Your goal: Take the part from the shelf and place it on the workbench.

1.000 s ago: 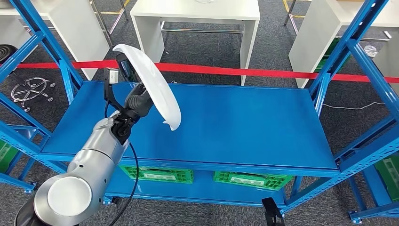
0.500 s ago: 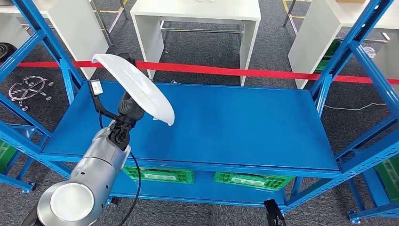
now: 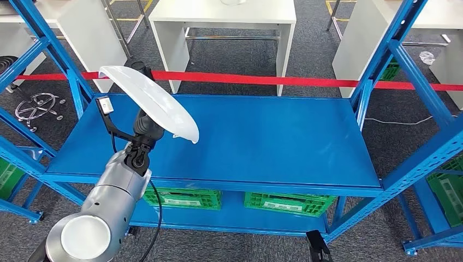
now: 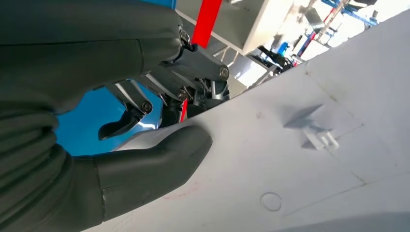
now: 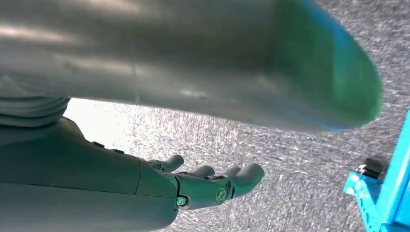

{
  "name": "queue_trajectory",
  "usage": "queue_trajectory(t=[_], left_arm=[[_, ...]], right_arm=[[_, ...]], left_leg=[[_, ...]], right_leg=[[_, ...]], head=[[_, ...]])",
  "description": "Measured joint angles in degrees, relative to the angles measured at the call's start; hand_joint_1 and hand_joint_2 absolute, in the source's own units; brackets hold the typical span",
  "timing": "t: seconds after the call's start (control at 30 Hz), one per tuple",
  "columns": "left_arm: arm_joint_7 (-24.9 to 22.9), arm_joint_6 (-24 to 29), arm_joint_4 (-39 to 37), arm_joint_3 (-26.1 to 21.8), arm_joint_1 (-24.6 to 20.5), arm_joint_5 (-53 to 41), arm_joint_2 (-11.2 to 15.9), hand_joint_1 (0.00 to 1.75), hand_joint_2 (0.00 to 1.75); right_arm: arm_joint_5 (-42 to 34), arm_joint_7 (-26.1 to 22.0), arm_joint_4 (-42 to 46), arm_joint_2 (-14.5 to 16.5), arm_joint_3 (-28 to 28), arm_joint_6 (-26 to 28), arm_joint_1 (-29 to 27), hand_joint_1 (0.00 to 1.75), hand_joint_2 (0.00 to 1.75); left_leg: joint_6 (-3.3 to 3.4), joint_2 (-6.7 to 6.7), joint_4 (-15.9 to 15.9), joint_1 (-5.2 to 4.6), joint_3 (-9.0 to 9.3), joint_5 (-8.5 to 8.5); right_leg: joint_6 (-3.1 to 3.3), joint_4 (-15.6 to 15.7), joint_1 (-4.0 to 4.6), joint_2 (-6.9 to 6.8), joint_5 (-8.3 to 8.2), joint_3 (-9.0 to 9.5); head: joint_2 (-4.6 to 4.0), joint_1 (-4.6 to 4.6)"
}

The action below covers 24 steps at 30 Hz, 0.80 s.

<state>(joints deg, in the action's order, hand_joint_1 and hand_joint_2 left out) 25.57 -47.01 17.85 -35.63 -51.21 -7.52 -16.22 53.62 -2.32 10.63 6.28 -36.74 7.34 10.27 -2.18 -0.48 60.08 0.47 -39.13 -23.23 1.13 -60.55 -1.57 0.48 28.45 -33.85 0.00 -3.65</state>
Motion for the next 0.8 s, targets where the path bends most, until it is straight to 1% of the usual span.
queue_trajectory(t=[0.03, 0.07, 0.1, 0.13, 0.17, 0.2, 0.23, 0.27, 0.3, 0.33, 0.37, 0.4, 0.43, 0.47, 0.5, 0.53, 0.57, 0.6, 0.63, 0.67, 0.7, 0.73, 0.77, 0.8], left_arm=[[0.01, 0.00, 0.08, 0.01, 0.00, 0.05, 0.04, 1.75, 1.75], [0.01, 0.00, 0.12, 0.01, 0.01, 0.08, 0.07, 1.75, 1.75], [0.01, 0.00, 0.14, 0.02, 0.05, 0.09, 0.09, 1.75, 1.75], [0.01, -0.01, 0.15, 0.03, 0.10, 0.11, 0.10, 1.75, 1.75], [0.02, -0.01, 0.15, 0.04, 0.18, 0.16, 0.11, 1.75, 1.75], [0.06, -0.04, 0.16, 0.05, 0.25, 0.28, 0.12, 1.75, 1.75], [0.11, -0.08, 0.23, 0.08, 0.28, 0.49, 0.12, 1.75, 1.75], [0.15, -0.13, 0.37, 0.18, 0.28, 0.76, 0.13, 1.75, 1.75], [0.19, -0.19, 0.60, 0.34, 0.24, 1.10, 0.11, 1.75, 1.75], [0.18, -0.24, 0.89, 0.58, 0.21, 1.53, 0.09, 1.75, 1.75], [0.13, -0.28, 1.12, 0.84, 0.18, 2.02, 0.09, 1.75, 1.75], [-0.01, -0.31, 1.33, 1.11, 0.18, 2.67, 0.10, 1.75, 1.75], [-0.23, -0.33, 1.46, 1.42, 0.22, 3.53, 0.14, 1.75, 1.75], [-0.52, -0.33, 1.54, 1.78, 0.23, 4.53, 0.17, 1.75, 1.75], [-0.85, -0.33, 1.64, 2.23, 0.23, 5.63, 0.18, 1.75, 1.75], [-1.17, -0.33, 1.76, 2.75, 0.23, 6.74, 0.16, 1.75, 1.75], [-1.48, -0.33, 1.87, 3.26, 0.22, 7.78, 0.13, 1.75, 1.75], [-1.79, -0.33, 1.98, 3.76, 0.25, 8.75, 0.11, 1.75, 1.75], [-2.07, -0.33, 2.05, 4.26, 0.30, 9.67, 0.11, 1.75, 1.75], [-2.31, -0.33, 2.10, 4.72, 0.38, 10.54, 0.12, 1.75, 1.75], [-2.52, -0.33, 2.17, 5.19, 0.48, 11.38, 0.13, 1.75, 1.75], [-2.71, -0.33, 2.26, 5.63, 0.57, 12.10, 0.14, 1.75, 1.75], [-2.89, -0.33, 2.39, 6.03, 0.64, 12.74, 0.15, 1.75, 1.75], [-3.05, -0.33, 2.54, 6.37, 0.68, 13.31, 0.15, 1.75, 1.75]], right_arm=[[0.01, 0.00, 0.01, -0.01, 0.00, 0.00, -0.01, 0.00, 0.00], [0.02, 0.00, 0.01, -0.03, 0.00, 0.00, 0.00, 0.00, 0.00], [0.02, 0.00, 0.01, -0.04, 0.00, 0.01, 0.00, 0.00, 0.00], [0.02, 0.00, 0.00, -0.05, 0.00, 0.00, -0.01, 0.00, 0.00], [0.03, 0.01, -0.01, -0.05, 0.00, -0.01, -0.03, 0.00, 0.00], [0.03, 0.05, -0.01, -0.05, 0.00, -0.02, -0.04, 0.00, 0.00], [0.04, 0.09, -0.01, -0.05, 0.00, -0.03, -0.05, 0.00, 0.00], [0.04, 0.14, 0.00, -0.05, 0.00, -0.05, -0.06, 0.00, 0.00], [0.04, 0.19, 0.01, -0.05, 0.00, -0.07, -0.10, 0.00, 0.00], [0.03, 0.21, 0.01, -0.05, 0.00, -0.08, -0.15, 0.00, 0.00], [0.03, 0.25, 0.01, -0.05, 0.00, -0.08, -0.19, 0.00, 0.00], [0.04, 0.32, 0.00, -0.04, 0.00, -0.07, -0.24, 0.00, 0.00], [0.04, 0.49, -0.01, -0.04, 0.00, -0.07, -0.30, 0.00, 0.00], [0.06, 0.66, -0.01, -0.03, 0.00, -0.06, -0.34, 0.00, 0.00], [0.07, 0.83, -0.01, -0.03, 0.00, -0.06, -0.39, 0.00, 0.00], [0.08, 0.95, -0.01, -0.02, 0.00, -0.05, -0.42, 0.00, 0.00], [0.10, 0.95, -0.01, -0.01, 0.00, -0.05, -0.40, 0.00, 0.00], [0.11, 0.95, -0.01, 0.00, -0.01, -0.03, -0.35, 0.00, 0.00], [0.13, 0.93, -0.01, 0.00, -0.01, -0.01, -0.31, 0.00, 0.00], [0.16, 0.93, -0.01, -0.01, -0.02, 0.01, -0.28, 0.00, 0.00], [0.18, 0.96, -0.01, -0.01, -0.02, 0.03, -0.26, 0.00, 0.00], [0.20, 0.99, -0.01, -0.01, -0.02, 0.04, -0.24, 0.00, 0.00], [0.21, 1.02, -0.01, -0.02, -0.02, 0.05, -0.20, 0.00, 0.00], [0.21, 1.07, 0.00, -0.03, -0.02, 0.06, -0.10, 0.00, 0.00]], left_leg=[[-0.28, 0.08, 1.87, 0.10, -0.76, -1.87], [-0.51, 0.17, 4.93, 0.16, -1.79, -4.47], [-0.69, 0.22, 8.75, 0.18, -2.89, -7.17], [-0.82, 0.22, 12.43, 0.19, -3.75, -9.20], [-0.85, 0.22, 14.86, 0.19, -3.94, -10.14], [-0.78, 0.22, 15.45, 0.19, -3.23, -10.00], [-0.64, 0.22, 13.86, 0.18, -1.39, -8.97], [-0.40, 0.21, 10.49, 0.17, 1.40, -7.75], [-0.14, 0.20, 6.22, 0.10, 4.55, -7.26], [0.10, 0.18, 2.64, -0.05, 7.12, -7.01], [0.33, 0.14, 0.14, -0.21, 8.60, -7.17], [0.56, 0.10, -0.99, -0.40, 9.10, -7.38], [0.89, 0.08, -1.15, -0.52, 8.78, -6.96], [1.37, 0.15, -1.45, -0.44, 8.48, -6.44], [1.91, 0.23, -1.67, -0.35, 8.19, -5.81], [2.43, 0.32, -1.93, -0.21, 7.71, -5.07], [2.82, 0.40, -2.11, -0.12, 7.19, -4.33], [3.08, 0.42, -2.12, -0.19, 6.45, -3.70], [3.21, 0.44, -2.05, -0.27, 5.68, -3.10], [3.26, 0.45, -1.93, -0.37, 4.89, -2.56], [3.27, 0.45, -1.77, -0.46, 4.08, -2.03], [3.23, 0.45, -1.57, -0.53, 3.27, -1.54], [3.15, 0.44, -1.33, -0.59, 2.51, -1.08], [3.03, 0.44, -1.08, -0.63, 1.85, -0.67]], right_leg=[[0.50, 0.15, -0.05, -0.08, -0.49, -0.38], [0.84, 0.20, -0.04, -0.14, -0.98, -0.86], [1.02, 0.22, 0.00, -0.16, -1.46, -1.45], [1.07, 0.21, 0.05, -0.18, -1.94, -2.09], [1.06, 0.19, 0.11, -0.19, -2.43, -2.75], [1.00, 0.17, 0.15, -0.20, -2.92, -3.40], [0.89, 0.15, 0.18, -0.20, -3.42, -4.03], [0.74, 0.12, 0.19, -0.19, -3.90, -4.56], [0.51, 0.11, 0.24, -0.18, -4.35, -5.01], [0.20, 0.18, 0.26, -0.18, -4.80, -5.26], [-0.14, 0.29, 0.28, -0.20, -5.23, -5.35], [-0.54, 0.52, 0.28, -0.21, -5.70, -5.37], [-0.96, 0.88, 0.27, -0.22, -6.23, -5.33], [-1.34, 1.05, 0.20, -0.21, -6.47, -5.42], [-1.66, 0.80, 0.18, -0.21, -5.92, -5.73], [-1.91, -0.44, 0.18, -0.22, -4.31, -6.30], [-2.06, -2.86, 0.15, -0.24, -1.81, -7.12], [-2.17, -6.27, 0.21, -0.25, 1.07, -8.08], [-2.26, -10.02, 0.25, -0.25, 3.38, -8.94], [-2.29, -13.05, 0.33, -0.25, 4.53, -9.36], [-2.23, -14.58, 0.42, -0.25, 4.44, -9.02], [-2.06, -14.09, 0.55, -0.25, 3.35, -7.68], [-1.79, -11.68, 0.69, -0.25, 1.94, -5.38], [-1.40, -7.91, 0.86, -0.26, 1.30, -2.51]], head=[[0.00, -0.01], [0.00, -0.02], [0.00, -0.03], [0.00, -0.03], [0.00, -0.04], [0.00, -0.04], [0.00, -0.03], [0.00, -0.04], [0.00, -0.04], [0.00, -0.01], [0.00, -0.01], [0.00, -0.01], [0.00, -0.03], [0.00, -0.08], [0.00, -0.08], [0.00, -0.05], [0.00, -0.01], [0.00, 0.03], [0.00, 0.06], [0.00, 0.06], [0.00, 0.07], [0.00, 0.07], [0.00, 0.07], [0.00, 0.06]])
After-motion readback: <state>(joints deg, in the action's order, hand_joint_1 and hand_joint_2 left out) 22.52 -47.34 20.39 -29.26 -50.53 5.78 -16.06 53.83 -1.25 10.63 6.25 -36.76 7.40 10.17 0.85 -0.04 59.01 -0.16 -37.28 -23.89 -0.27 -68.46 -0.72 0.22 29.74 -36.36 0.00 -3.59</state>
